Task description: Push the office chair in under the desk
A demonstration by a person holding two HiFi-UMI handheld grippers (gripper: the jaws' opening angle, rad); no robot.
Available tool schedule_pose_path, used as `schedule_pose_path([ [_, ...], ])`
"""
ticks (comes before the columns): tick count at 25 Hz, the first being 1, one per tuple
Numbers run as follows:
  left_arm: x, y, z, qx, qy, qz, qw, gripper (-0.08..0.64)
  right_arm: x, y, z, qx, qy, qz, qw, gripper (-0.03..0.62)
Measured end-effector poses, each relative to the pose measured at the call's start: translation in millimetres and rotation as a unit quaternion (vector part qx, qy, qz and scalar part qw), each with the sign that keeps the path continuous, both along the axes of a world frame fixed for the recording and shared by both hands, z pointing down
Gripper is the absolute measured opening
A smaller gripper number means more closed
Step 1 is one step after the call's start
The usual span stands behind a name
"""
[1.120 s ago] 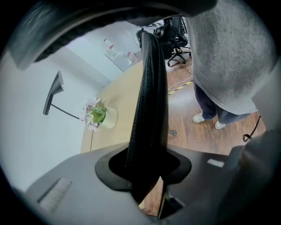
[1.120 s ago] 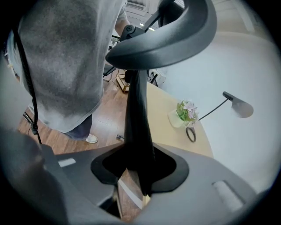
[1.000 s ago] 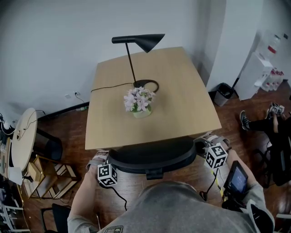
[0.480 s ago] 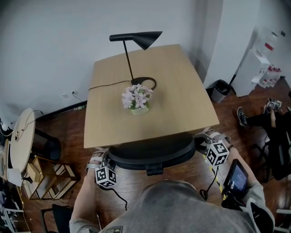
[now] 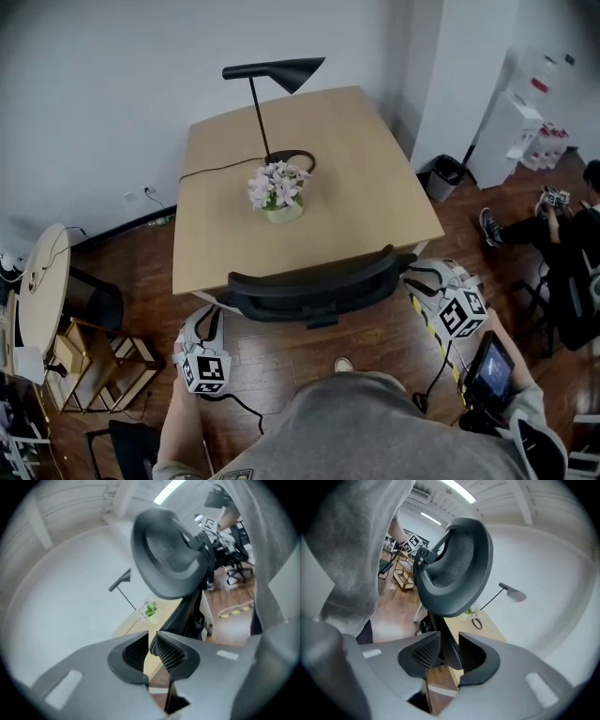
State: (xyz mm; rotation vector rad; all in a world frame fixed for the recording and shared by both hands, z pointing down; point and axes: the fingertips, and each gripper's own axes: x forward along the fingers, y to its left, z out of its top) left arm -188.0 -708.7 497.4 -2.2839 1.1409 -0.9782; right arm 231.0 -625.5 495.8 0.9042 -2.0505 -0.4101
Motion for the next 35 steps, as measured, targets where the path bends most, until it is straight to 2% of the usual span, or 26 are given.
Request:
schedule_pose_path([
  [2, -3, 13, -22, -0.005, 0.102, -0.023, 0.9945, 0.002, -9, 9, -15, 0.018, -0.036, 0.023, 0.999, 0.096],
  [4, -2, 31, -41, -0.022, 0.207, -0.034, 0.9775, 0.002, -20, 20, -25, 0.034, -0.08, 0.047, 0.995, 0.05],
  [6, -1, 50, -55, -0.042, 0.287, -0.034, 0.9565, 0.002, -31, 34, -36, 0.048, -0.124, 0.071, 0.989, 0.021],
  [8, 1, 69, -63, -0.056, 0.331, -0.029, 0.9416, 0.002, -39, 51, -48, 0.058, -0.163, 0.092, 0.981, 0.006],
  [10, 1, 86, -69, -0.066, 0.36, -0.029, 0.9301, 0.002, -42, 67, -58, 0.063, -0.207, 0.117, 0.969, 0.006],
  [13, -2, 112, -68, -0.083, 0.401, -0.027, 0.912, 0.002, -40, 92, -69, 0.068, -0.286, 0.161, 0.942, 0.006],
  [17, 3, 155, -69, -0.118, 0.439, -0.013, 0.8908, 0.002, -38, 138, -71, 0.055, -0.388, 0.212, 0.895, 0.006],
  [19, 10, 174, -70, -0.132, 0.446, 0.001, 0.8853, 0.002, -41, 161, -70, 0.042, -0.419, 0.228, 0.878, 0.006],
  [20, 13, 184, -70, -0.138, 0.447, 0.008, 0.8835, 0.002, -44, 172, -69, 0.034, -0.429, 0.232, 0.872, 0.006],
  [21, 17, 193, -68, -0.145, 0.448, 0.015, 0.8818, 0.002, -48, 183, -66, 0.026, -0.433, 0.234, 0.87, 0.006],
  [25, 29, 232, -57, -0.174, 0.45, 0.027, 0.8757, 0.002, -69, 225, -49, -0.002, -0.43, 0.232, 0.872, 0.006],
  [27, 33, 246, -52, -0.185, 0.448, 0.028, 0.8743, 0.002, -79, 238, -44, -0.011, -0.437, 0.23, 0.87, 0.006],
  [30, 39, 262, -46, -0.2, 0.447, 0.027, 0.8713, 0.002, -94, 250, -44, -0.011, -0.447, 0.221, 0.867, 0.006],
  [35, 51, 276, -43, -0.203, 0.449, 0.011, 0.87, 0.002, -107, 255, -51, -0.011, -0.447, 0.198, 0.872, 0.006],
])
